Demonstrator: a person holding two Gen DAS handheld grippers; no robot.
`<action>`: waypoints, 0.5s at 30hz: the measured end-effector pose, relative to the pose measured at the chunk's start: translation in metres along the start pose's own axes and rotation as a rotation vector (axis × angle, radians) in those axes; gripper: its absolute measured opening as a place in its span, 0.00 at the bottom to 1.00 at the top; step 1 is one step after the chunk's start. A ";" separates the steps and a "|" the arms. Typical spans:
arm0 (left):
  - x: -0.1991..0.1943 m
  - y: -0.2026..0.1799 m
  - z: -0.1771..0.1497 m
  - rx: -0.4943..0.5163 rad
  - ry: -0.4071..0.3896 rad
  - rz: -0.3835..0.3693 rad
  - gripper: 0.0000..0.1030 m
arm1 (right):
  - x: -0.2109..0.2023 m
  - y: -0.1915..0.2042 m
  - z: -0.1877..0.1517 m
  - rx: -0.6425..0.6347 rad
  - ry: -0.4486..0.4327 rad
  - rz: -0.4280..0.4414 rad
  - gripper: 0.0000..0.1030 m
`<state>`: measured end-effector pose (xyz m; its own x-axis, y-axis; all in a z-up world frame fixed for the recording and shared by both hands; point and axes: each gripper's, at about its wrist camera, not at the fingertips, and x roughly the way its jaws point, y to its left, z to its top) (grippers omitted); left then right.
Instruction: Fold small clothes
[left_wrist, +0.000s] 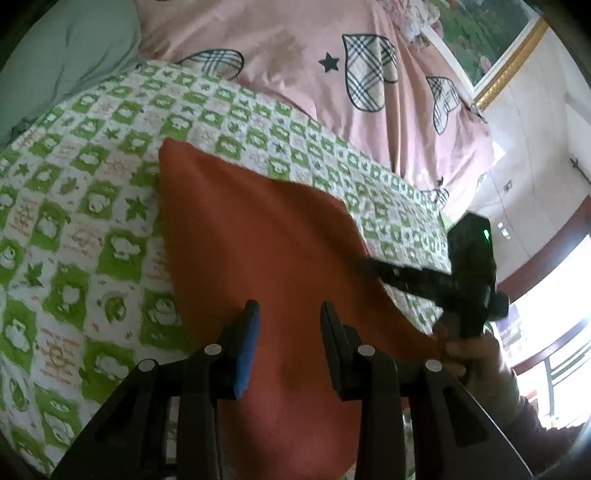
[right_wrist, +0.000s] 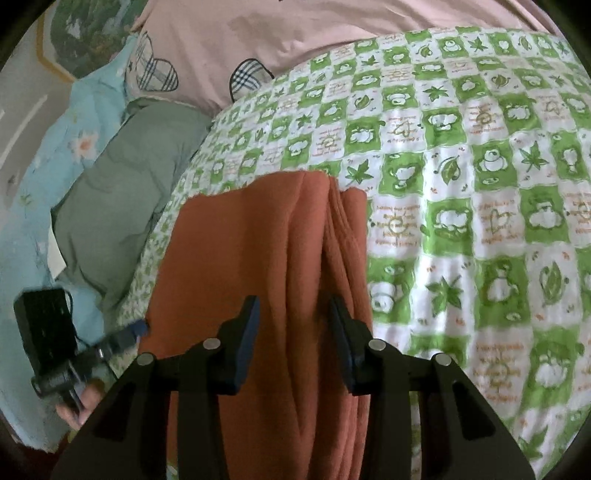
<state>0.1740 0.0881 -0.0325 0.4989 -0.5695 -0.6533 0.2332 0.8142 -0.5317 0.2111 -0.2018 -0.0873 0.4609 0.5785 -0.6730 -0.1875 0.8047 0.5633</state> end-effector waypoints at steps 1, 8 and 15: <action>0.000 0.001 0.000 0.000 0.000 0.000 0.32 | 0.001 0.001 0.002 -0.001 0.007 0.007 0.10; 0.001 -0.005 -0.004 0.007 0.014 -0.002 0.34 | -0.053 0.017 -0.003 -0.037 -0.162 0.045 0.10; 0.034 -0.001 -0.022 0.014 0.049 0.086 0.25 | -0.006 -0.039 -0.018 0.104 -0.070 0.009 0.10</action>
<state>0.1725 0.0655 -0.0663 0.4760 -0.5017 -0.7224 0.2032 0.8619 -0.4647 0.1998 -0.2343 -0.1139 0.5197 0.5719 -0.6347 -0.1029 0.7794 0.6181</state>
